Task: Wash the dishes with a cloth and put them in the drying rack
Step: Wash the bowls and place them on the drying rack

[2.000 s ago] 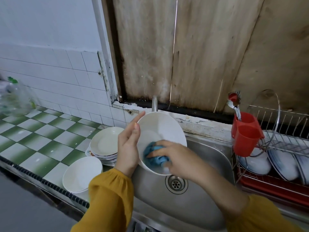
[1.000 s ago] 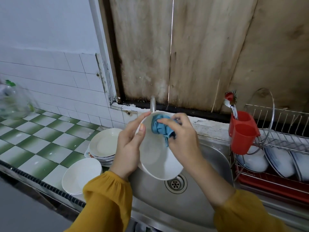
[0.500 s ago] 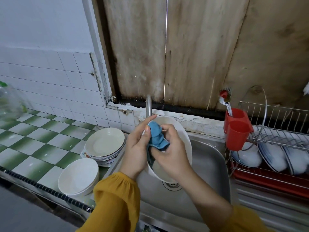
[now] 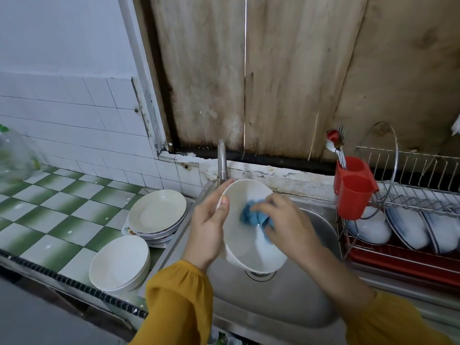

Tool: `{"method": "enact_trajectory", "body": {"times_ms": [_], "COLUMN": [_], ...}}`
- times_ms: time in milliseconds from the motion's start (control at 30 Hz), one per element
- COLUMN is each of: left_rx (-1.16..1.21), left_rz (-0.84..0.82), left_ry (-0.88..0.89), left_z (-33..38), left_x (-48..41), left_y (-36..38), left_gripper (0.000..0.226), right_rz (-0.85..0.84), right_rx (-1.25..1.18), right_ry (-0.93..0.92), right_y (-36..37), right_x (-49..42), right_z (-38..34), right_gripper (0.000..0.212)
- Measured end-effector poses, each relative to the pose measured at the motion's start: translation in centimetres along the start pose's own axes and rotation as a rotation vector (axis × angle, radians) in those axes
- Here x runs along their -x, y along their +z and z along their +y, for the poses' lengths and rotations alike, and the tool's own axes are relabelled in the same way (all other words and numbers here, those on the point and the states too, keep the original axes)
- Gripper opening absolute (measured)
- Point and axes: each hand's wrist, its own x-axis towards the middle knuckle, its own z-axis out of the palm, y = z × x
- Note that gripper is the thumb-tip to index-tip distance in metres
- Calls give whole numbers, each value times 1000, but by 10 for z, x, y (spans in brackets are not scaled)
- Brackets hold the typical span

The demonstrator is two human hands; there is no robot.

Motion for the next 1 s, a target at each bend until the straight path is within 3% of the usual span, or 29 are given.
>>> {"method": "enact_trajectory", "body": {"times_ms": [100,133,233,300,400,467,533,600,667,733,800,900,1000], "left_rx": [36,39,134,153,85,97,95,82,76,64,85,108,165], "left_rz": [-49,-65,-72,-64,-84,-71,-52,-27,-6,-34,-74,-131,-184], "left_ry": [-4,8,8,-3,-4,-27,-33,-13,-14,-33,-54,-35,-36], "left_z": [1,3,4,5,0,0,0,0,-1,-7,-13,-11,-9], "left_x": [4,5,6,8,11,11,9,5,5,8,9,5,1], "left_y": [12,16,16,12,13,16,10,2,-2,2,8,21,26], "left_gripper": [37,38,33,34,37,36,37,29,28,27,29,35,32], "right_rz": [366,405,159,161,405,274,-46,-363,-476,-339,14,368,312], "right_rx": [-314,-468,-951,-968,-881,-1046,-1062,-796,-366,-21,7,-399,-764], "right_ry": [69,55,22,72,277,246,108,-10,-32,73,207,220,216], "right_y": [10,9,2,1,6,11,14,10,10,7,5,5,-3], "right_x": [-2,-3,-3,-4,-6,-1,9,16,18,15,13,11,14], "right_z": [-8,-17,-41,-40,-38,-45,-48,-38,-20,-8,-6,-21,-40], "right_gripper": [49,48,48,46,43,44,46,47,50,49,44,45,44]}}
